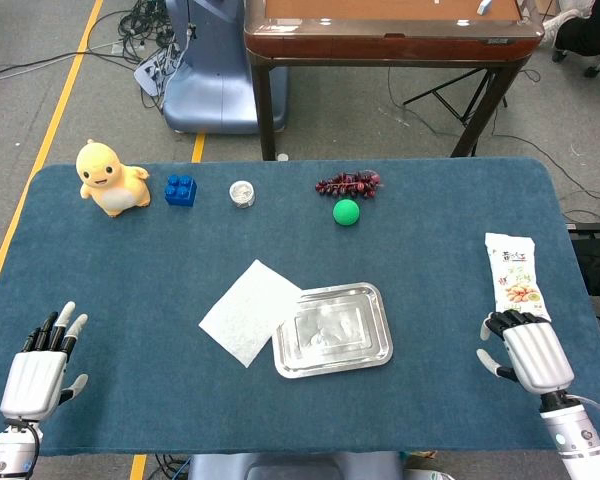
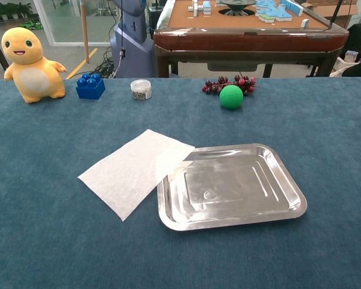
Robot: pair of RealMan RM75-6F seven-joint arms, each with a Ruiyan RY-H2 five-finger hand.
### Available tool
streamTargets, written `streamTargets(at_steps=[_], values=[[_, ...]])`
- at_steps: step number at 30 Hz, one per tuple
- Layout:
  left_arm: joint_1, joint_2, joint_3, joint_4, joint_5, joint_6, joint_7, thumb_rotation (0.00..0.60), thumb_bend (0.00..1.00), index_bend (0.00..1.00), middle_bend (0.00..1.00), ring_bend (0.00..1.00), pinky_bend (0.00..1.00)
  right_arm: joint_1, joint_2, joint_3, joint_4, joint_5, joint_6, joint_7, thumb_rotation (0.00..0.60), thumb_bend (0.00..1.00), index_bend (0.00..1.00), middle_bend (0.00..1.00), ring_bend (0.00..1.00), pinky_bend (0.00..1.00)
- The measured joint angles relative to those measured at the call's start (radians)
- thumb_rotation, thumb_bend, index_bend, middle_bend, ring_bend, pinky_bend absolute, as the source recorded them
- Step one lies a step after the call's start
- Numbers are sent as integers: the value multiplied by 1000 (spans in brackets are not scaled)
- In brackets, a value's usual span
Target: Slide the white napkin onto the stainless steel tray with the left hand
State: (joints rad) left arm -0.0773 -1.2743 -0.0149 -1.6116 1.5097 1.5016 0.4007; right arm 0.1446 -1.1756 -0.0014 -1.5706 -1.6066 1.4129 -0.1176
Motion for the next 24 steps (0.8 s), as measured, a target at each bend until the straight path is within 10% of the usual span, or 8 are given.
streamTargets(at_steps=[24], values=[[-16,-13,23,19,54,-17,-46,600,175,153,10,0,157,-13,16,-1,-8,-9,36,43,600,259,540,461,370,435]])
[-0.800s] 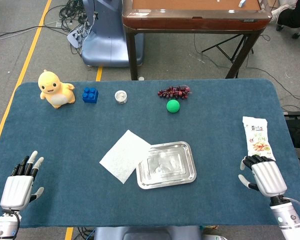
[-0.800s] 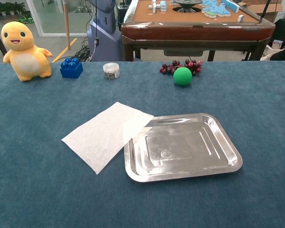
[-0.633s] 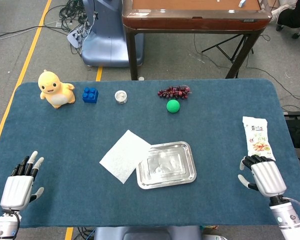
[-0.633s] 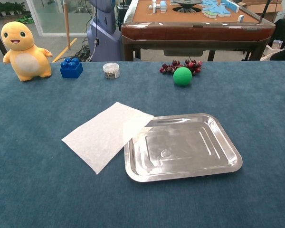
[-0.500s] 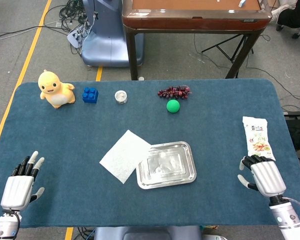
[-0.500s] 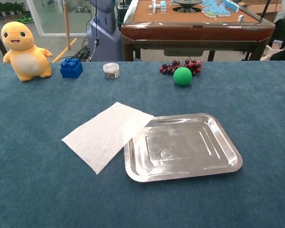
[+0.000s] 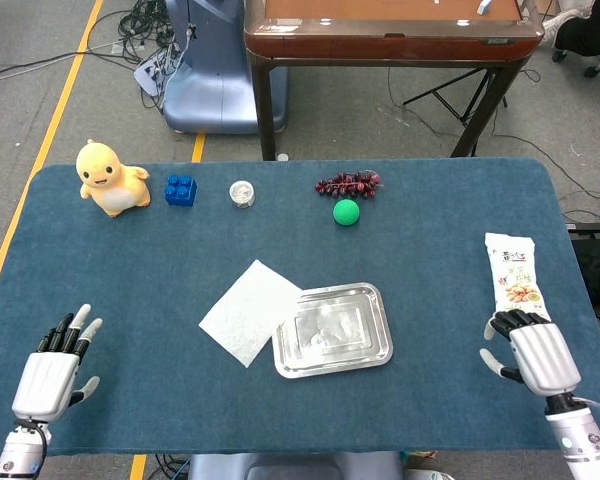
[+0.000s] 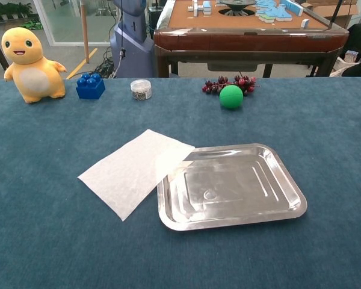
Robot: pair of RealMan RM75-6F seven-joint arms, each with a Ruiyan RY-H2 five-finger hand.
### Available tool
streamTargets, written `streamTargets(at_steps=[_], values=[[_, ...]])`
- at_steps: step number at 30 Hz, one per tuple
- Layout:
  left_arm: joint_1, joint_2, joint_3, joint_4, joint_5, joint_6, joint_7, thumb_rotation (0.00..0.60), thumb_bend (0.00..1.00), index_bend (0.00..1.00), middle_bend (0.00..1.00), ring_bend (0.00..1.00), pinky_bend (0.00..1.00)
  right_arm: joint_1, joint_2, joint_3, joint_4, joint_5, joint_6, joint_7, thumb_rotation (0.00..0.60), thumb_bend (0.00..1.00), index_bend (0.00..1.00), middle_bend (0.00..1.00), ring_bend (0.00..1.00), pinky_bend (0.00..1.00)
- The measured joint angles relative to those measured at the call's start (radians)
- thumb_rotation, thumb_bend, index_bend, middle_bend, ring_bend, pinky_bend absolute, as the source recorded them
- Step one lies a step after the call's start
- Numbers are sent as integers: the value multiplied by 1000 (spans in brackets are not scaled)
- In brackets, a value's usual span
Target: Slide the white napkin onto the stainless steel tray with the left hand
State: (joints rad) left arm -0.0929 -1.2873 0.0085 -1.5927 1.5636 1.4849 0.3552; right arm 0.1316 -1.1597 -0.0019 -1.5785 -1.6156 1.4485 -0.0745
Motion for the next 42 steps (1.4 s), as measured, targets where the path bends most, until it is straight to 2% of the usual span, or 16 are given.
streamTargets(at_steps=[13,15,20,23,27,32,37,42], values=[[-58,-16,24,2,110,-38,-102,600,174,196,19,1,161,0,-2,1,0,-3,-1,-4,600,259,540,461,370,435],[-69,-20,23,4,121,-43,-108,600,175,196,38,13,193,1,-2,2,0,-3,-2,-2,600,259,540,462,370,435],[-101,-38,6,19,146,-49,-115,600,175,196,99,99,374,3,-2,2,0,-4,-5,-2,600,259,540,462,370,435],[-120,-45,2,22,163,-60,-106,600,175,196,104,114,413,5,-2,3,1,-1,-9,-5,600,259,540,461,370,435],[-143,-46,3,12,171,-96,-88,600,151,196,81,90,404,5,-2,4,-1,1,-10,-4,600,259,540,461,370,435],[-181,-55,5,0,174,-147,-86,600,104,196,8,15,289,3,4,5,-3,0,-2,7,600,259,540,462,370,435],[-214,-70,7,-1,176,-183,-125,600,99,203,0,0,243,-7,7,5,-9,-11,25,-2,600,259,540,461,370,435],[-245,-95,8,14,184,-213,-116,600,99,252,0,0,226,-16,16,2,-24,-14,34,-10,600,259,540,461,370,435]])
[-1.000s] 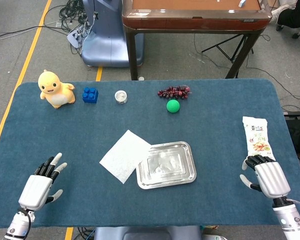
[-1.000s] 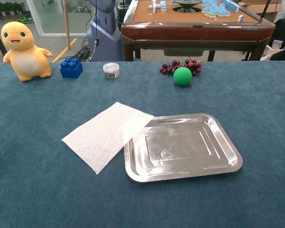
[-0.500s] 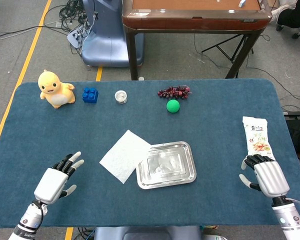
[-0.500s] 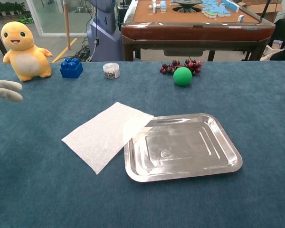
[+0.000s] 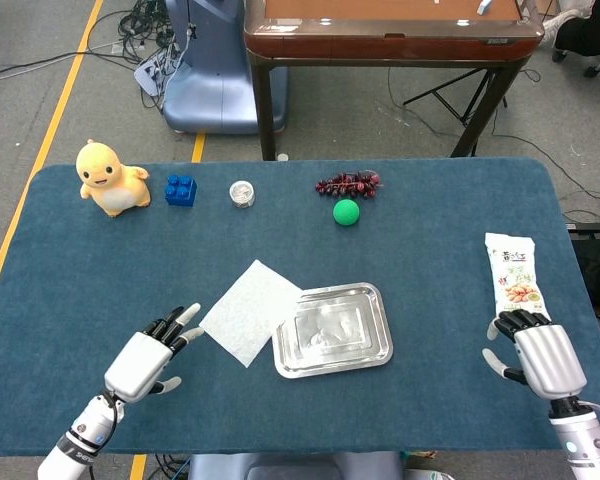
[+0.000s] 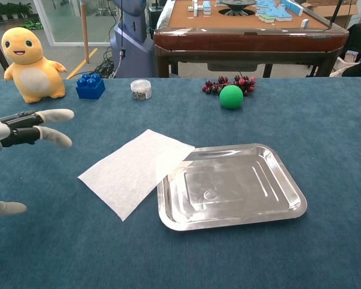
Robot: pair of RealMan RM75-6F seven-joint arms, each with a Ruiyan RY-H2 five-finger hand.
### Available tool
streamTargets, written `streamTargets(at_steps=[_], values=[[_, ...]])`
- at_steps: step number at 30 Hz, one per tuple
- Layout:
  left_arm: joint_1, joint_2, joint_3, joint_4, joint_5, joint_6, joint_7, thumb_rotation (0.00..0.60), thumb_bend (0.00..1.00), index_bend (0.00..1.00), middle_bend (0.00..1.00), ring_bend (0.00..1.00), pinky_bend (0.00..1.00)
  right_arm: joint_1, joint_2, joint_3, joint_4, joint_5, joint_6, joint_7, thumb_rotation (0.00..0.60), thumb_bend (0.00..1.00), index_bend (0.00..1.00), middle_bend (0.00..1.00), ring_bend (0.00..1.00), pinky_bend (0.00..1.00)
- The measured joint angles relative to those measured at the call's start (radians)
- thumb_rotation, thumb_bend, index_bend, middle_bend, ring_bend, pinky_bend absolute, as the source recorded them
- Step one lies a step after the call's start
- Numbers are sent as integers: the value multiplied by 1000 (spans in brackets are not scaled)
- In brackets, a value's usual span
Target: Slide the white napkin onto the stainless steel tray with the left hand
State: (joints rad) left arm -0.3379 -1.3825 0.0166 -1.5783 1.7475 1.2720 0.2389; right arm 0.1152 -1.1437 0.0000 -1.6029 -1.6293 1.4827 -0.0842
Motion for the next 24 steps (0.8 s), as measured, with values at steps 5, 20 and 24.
streamTargets(at_steps=[5,20,24], values=[[-23,-33,-3,27,2,-12,-9,600,100,294,0,0,223,-5,8,0,-11,1,5,-3,600,260,540,461,370,435],[-75,-116,-2,119,17,-30,5,600,100,357,0,0,223,-11,19,6,-19,9,8,5,600,260,540,450,355,435],[-90,-135,-3,132,11,-42,8,600,99,365,0,0,223,-13,20,6,-21,6,13,4,600,259,540,442,345,435]])
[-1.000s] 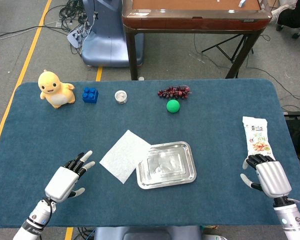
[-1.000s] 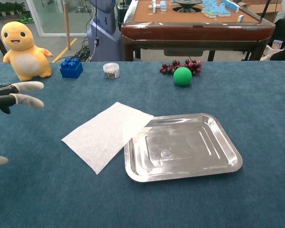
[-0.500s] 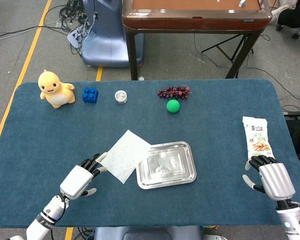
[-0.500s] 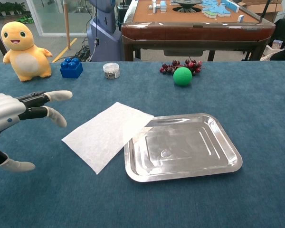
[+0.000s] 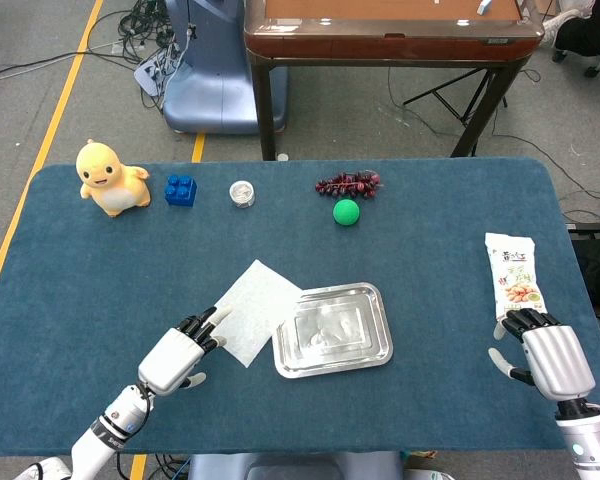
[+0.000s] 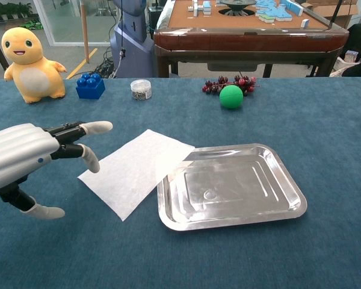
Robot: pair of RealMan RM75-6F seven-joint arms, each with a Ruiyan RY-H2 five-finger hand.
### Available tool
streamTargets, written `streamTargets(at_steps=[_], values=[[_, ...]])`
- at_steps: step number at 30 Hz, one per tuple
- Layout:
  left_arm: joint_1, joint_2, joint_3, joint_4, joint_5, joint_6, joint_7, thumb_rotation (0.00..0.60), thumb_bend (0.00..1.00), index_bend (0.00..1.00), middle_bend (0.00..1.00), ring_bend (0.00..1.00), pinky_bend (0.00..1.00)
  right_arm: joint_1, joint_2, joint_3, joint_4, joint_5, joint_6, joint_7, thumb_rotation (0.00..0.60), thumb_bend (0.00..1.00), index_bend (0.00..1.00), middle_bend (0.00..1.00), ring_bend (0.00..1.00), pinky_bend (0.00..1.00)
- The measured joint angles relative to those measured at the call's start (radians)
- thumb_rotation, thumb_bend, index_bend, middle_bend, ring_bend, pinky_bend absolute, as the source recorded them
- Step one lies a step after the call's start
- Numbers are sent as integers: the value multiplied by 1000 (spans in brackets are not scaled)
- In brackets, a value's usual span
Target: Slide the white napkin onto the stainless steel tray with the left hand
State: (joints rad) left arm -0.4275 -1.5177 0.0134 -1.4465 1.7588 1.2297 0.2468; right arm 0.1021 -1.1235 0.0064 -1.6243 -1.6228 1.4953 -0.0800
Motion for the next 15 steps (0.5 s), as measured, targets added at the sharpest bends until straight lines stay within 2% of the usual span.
streamTargets(at_steps=[15], values=[[-41,-56,-26,-15,-90,-72,61,600,100,381,0,0,223,-3,9,4,-8,10,-5,5,600,260,540,441,345,435]])
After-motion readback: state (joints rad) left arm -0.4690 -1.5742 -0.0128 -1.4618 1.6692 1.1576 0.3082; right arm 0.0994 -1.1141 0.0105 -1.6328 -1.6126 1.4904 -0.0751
